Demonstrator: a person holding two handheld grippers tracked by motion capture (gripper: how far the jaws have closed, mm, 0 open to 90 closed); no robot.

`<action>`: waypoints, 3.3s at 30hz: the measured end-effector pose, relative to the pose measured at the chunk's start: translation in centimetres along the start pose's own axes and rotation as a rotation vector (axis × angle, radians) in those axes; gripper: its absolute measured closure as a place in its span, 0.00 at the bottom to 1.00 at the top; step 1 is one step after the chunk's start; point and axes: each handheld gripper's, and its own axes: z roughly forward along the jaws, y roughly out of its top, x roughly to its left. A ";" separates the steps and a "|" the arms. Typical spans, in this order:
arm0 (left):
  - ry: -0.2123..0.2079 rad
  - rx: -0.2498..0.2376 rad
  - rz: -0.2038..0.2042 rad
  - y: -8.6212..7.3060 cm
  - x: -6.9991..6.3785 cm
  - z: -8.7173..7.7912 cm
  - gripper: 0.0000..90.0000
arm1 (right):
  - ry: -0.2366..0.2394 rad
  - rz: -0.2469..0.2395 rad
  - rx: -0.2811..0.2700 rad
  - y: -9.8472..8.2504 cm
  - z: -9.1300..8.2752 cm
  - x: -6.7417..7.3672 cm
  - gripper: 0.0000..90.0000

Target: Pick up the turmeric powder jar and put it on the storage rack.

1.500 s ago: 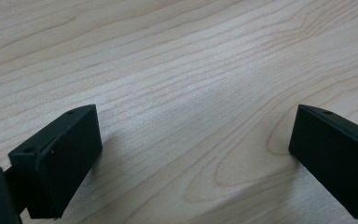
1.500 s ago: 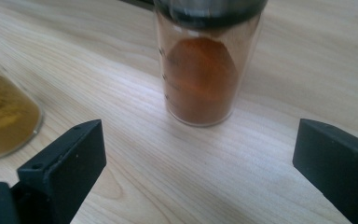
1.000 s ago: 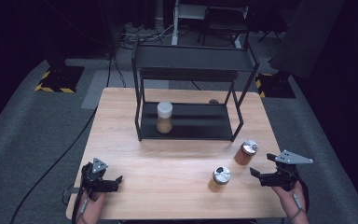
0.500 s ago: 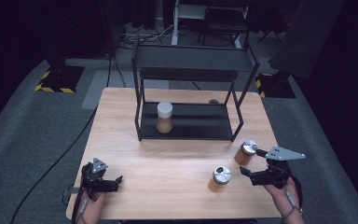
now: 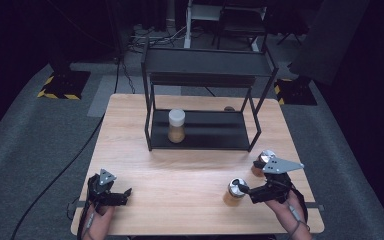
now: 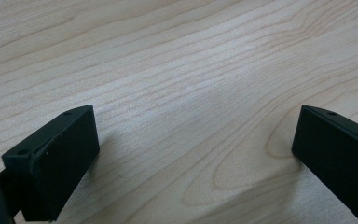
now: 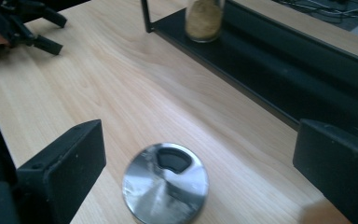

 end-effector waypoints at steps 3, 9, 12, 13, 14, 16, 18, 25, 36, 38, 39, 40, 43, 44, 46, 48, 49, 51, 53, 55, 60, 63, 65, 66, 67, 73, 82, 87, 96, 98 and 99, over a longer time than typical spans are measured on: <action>0.000 0.000 0.000 0.0 0.0 0.0 0.00 | 0.017 -0.015 0.006 0.4 0.7 0.5 0.02; 0.000 0.000 0.000 0.0 0.0 0.0 0.00 | 0.033 -0.030 0.017 0.8 1.6 1.3 0.02; 0.000 0.000 0.000 0.0 0.0 0.0 0.00 | 0.034 -0.025 0.029 0.7 1.9 1.4 0.03; 0.000 0.001 0.001 0.0 0.0 0.0 0.00 | 0.033 -0.023 0.035 0.6 2.0 1.4 0.03; 0.000 0.001 0.001 0.0 0.0 0.0 0.00 | 0.033 -0.020 0.044 0.6 2.2 1.4 0.03; 0.000 0.001 0.001 0.0 0.0 0.0 0.00 | 0.031 -0.015 0.060 0.4 2.5 1.3 0.04; 0.000 0.000 0.000 0.0 0.0 0.0 0.00 | 0.031 -0.009 0.080 0.2 2.9 1.1 0.05; 0.000 0.001 0.000 0.0 0.0 0.0 0.00 | 0.029 -0.001 0.142 -0.4 4.2 0.9 0.09; 0.000 0.001 0.000 0.0 0.0 0.0 0.00 | 0.029 0.012 0.225 -1.0 6.2 0.6 0.14; 0.000 0.001 0.001 0.0 0.0 0.0 0.00 | 0.030 0.010 0.237 -1.0 6.4 0.6 0.17; 0.000 0.001 0.001 0.0 0.0 0.0 0.00 | 0.030 0.009 0.242 -1.0 6.5 0.6 0.18; 0.000 0.001 0.001 0.0 0.0 0.0 0.00 | 0.031 0.008 0.248 -1.0 6.6 0.6 0.20; 0.000 0.001 0.001 0.0 0.0 0.0 0.00 | 0.042 0.001 0.265 -0.9 7.0 0.5 0.28; 0.000 0.001 0.000 0.0 0.0 0.0 0.00 | 0.049 -0.005 0.271 -0.9 7.1 0.4 0.33; 0.000 0.000 0.002 0.1 0.0 0.0 0.00 | 0.047 -0.009 0.272 -0.8 7.1 0.5 0.33; 0.000 0.000 0.002 0.1 0.0 0.0 0.00 | 0.042 -0.020 0.279 -0.6 7.1 0.7 0.34; 0.000 0.000 0.002 0.1 0.0 0.0 0.00 | 0.041 -0.020 0.282 -0.5 7.1 0.7 0.34; 0.000 0.000 0.002 0.1 0.0 0.0 0.00 | 0.039 -0.022 0.288 -0.4 7.2 0.8 0.34; 0.000 0.000 0.002 0.1 0.0 0.0 0.00 | 0.038 -0.022 0.296 -0.1 7.2 0.8 0.34; 0.000 0.000 0.002 0.1 0.0 0.0 0.00 | 0.043 -0.022 0.301 0.2 7.3 0.8 0.34; 0.000 0.000 0.002 0.1 0.0 0.0 0.00 | 0.046 -0.022 0.292 1.1 7.0 0.7 0.34; 0.001 0.000 0.001 0.1 0.0 0.1 0.00 | 0.043 -0.026 0.290 2.0 6.7 0.6 0.34; 0.004 0.000 -0.004 0.1 -0.1 0.1 0.00 | 0.040 -0.028 0.286 2.7 6.5 0.5 0.34; 0.006 -0.001 -0.004 0.1 -0.1 0.1 0.00 | 0.037 -0.027 0.285 3.0 6.5 0.4 0.34; 0.005 -0.001 -0.004 0.1 -0.1 0.1 0.00 | 0.036 -0.028 0.284 3.4 6.4 0.3 0.34; 0.005 0.000 -0.004 0.1 -0.1 0.1 0.00 | 0.025 -0.024 0.274 5.6 5.9 -0.3 0.34; 0.005 0.000 -0.004 0.1 -0.1 0.1 0.00 | 0.010 -0.009 0.268 9.1 5.7 -1.8 0.34; 0.005 0.000 -0.004 0.1 -0.1 0.1 0.00 | -0.004 -0.012 0.279 11.0 5.9 -2.4 0.34; 0.005 0.000 -0.004 0.1 -0.1 0.1 0.00 | -0.026 -0.007 0.277 14.0 7.1 -3.9 0.34; 0.005 0.000 -0.004 0.1 -0.1 0.1 0.00 | -0.034 -0.012 0.276 14.6 7.5 -4.1 0.34; 0.005 0.000 -0.004 0.1 -0.1 0.1 0.00 | -0.038 -0.009 0.275 14.9 7.7 -4.2 0.34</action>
